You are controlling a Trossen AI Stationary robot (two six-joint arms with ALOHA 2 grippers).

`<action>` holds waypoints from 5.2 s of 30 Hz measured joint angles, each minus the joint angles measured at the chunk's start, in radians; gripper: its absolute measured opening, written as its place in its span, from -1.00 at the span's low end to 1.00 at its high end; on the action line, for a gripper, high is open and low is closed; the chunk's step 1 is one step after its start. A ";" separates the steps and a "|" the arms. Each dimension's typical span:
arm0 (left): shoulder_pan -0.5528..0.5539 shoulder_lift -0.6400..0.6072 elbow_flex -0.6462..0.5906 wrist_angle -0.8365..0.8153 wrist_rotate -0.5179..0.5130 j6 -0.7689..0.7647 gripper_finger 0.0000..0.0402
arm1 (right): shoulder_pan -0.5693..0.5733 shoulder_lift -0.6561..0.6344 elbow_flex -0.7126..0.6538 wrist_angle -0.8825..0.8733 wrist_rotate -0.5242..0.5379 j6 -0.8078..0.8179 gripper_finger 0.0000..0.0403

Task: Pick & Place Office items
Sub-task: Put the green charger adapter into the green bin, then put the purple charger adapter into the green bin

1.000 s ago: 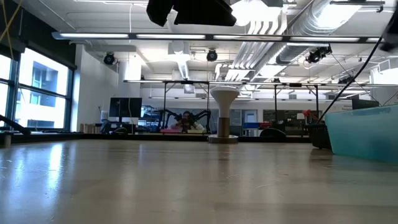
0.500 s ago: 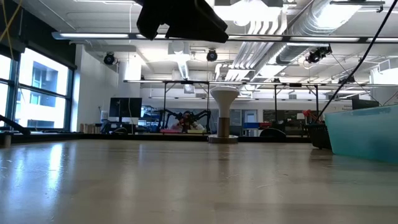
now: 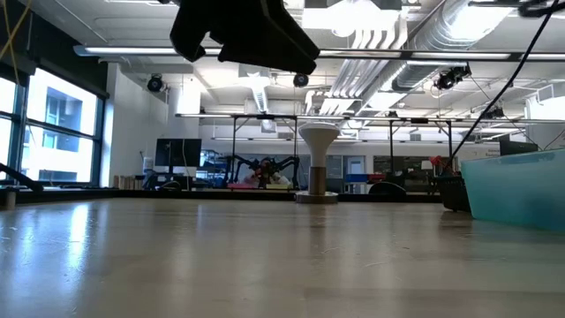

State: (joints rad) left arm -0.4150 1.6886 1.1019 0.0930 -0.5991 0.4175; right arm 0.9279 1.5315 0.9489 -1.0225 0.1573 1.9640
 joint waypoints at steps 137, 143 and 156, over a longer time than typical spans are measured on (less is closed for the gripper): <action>-0.370 -0.049 0.000 -1.038 0.626 -2.047 0.58 | -0.566 -0.098 0.000 0.908 0.474 -1.603 0.18; -0.364 -0.020 0.000 -1.027 0.650 -2.086 0.58 | -0.568 -0.098 0.000 0.911 0.396 -1.602 0.18; -0.441 -0.014 -0.046 -1.031 0.600 -2.262 0.58 | -0.568 -0.098 0.000 0.937 0.359 -1.603 0.18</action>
State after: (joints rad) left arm -0.8557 1.6745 1.0563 -0.9375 0.0012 -1.8450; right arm 0.3599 1.4330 0.9489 -0.0853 0.5159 0.3614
